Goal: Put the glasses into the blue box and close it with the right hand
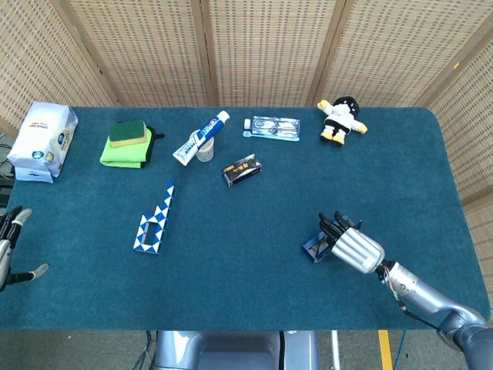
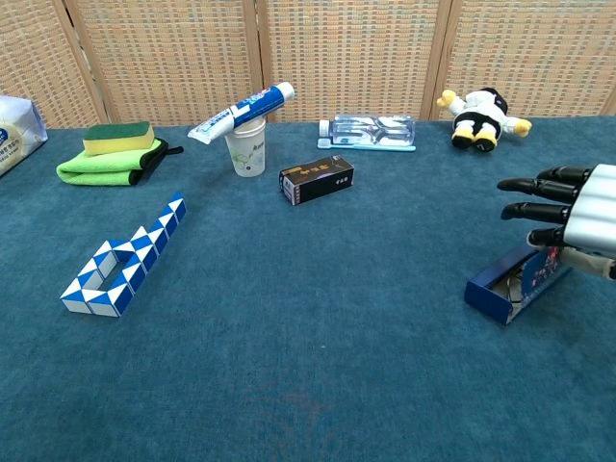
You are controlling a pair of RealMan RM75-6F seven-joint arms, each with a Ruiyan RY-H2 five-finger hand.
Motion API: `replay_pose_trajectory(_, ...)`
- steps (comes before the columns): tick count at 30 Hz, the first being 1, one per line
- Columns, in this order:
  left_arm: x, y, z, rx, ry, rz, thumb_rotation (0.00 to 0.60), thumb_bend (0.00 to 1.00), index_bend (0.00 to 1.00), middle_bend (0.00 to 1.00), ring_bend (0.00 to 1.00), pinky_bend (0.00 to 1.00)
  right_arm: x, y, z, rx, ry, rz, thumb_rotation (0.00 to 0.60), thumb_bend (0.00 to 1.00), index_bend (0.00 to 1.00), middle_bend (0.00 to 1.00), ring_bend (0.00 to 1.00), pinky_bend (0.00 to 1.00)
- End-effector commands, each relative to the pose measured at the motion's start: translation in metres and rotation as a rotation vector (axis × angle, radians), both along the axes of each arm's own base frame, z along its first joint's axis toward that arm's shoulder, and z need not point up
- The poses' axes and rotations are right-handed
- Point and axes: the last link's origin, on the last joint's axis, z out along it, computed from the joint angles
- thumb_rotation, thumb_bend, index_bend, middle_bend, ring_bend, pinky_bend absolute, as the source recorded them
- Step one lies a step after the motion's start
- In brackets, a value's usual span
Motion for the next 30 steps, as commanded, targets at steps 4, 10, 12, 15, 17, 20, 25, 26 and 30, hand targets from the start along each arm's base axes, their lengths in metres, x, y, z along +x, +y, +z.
replay_pose_trajectory(4, 0.000, 0.000, -0.001, -0.003, 0.003, 0.004, 0.600, 0.00, 0.00, 0.00, 0.00, 0.00, 0.011, -0.007, -0.005, 0.020, 0.032, 0.017, 0.600, 0.64, 0.65, 0.23, 0.09, 0.25)
replay_pose_trajectory(10, -0.001, 0.001, -0.001, -0.005, 0.004, 0.009, 0.600, 0.00, 0.00, 0.00, 0.00, 0.00, 0.024, -0.016, -0.011, 0.029, 0.075, 0.055, 0.600, 0.62, 0.65, 0.23, 0.09, 0.25)
replay_pose_trajectory(12, -0.001, 0.001, -0.001, -0.005, 0.003, 0.010, 0.600, 0.00, 0.00, 0.00, 0.00, 0.00, 0.028, -0.020, -0.014, 0.034, 0.085, 0.054, 0.600, 0.62, 0.65, 0.23, 0.09, 0.25)
replay_pose_trajectory(15, -0.001, 0.001, -0.001, -0.004, 0.002, 0.011, 0.600, 0.00, 0.00, 0.00, 0.00, 0.00, 0.031, -0.024, -0.019, 0.038, 0.110, 0.048, 0.600, 0.62, 0.65, 0.22, 0.09, 0.25)
replay_pose_trajectory(17, -0.002, 0.001, 0.000, -0.003, 0.001, 0.013, 0.600, 0.00, 0.00, 0.00, 0.00, 0.00, 0.032, -0.025, -0.021, 0.036, 0.123, 0.043, 0.600, 0.59, 0.64, 0.21, 0.09, 0.25)
replay_pose_trajectory(20, -0.002, 0.001, 0.000, -0.003, -0.002, 0.015, 0.600, 0.00, 0.00, 0.00, 0.00, 0.00, 0.035, -0.026, -0.022, 0.028, 0.122, 0.041, 0.600, 0.45, 0.47, 0.19, 0.09, 0.25)
replay_pose_trajectory(25, -0.003, 0.001, 0.001, -0.001, -0.005, 0.016, 0.600, 0.00, 0.00, 0.00, 0.00, 0.00, 0.041, -0.025, -0.022, -0.021, 0.067, 0.052, 0.600, 0.22, 0.15, 0.09, 0.09, 0.25)
replay_pose_trajectory(26, -0.003, 0.001, 0.001, -0.001, -0.005, 0.017, 0.600, 0.00, 0.00, 0.00, 0.00, 0.00, 0.042, -0.025, -0.022, -0.028, 0.059, 0.051, 0.600, 0.18, 0.11, 0.08, 0.09, 0.25)
replay_pose_trajectory(30, -0.003, 0.001, 0.000, -0.004, -0.005, 0.017, 0.600, 0.00, 0.00, 0.00, 0.00, 0.00, 0.047, -0.024, -0.023, -0.061, 0.012, 0.058, 0.600, 0.02, 0.05, 0.06, 0.09, 0.25)
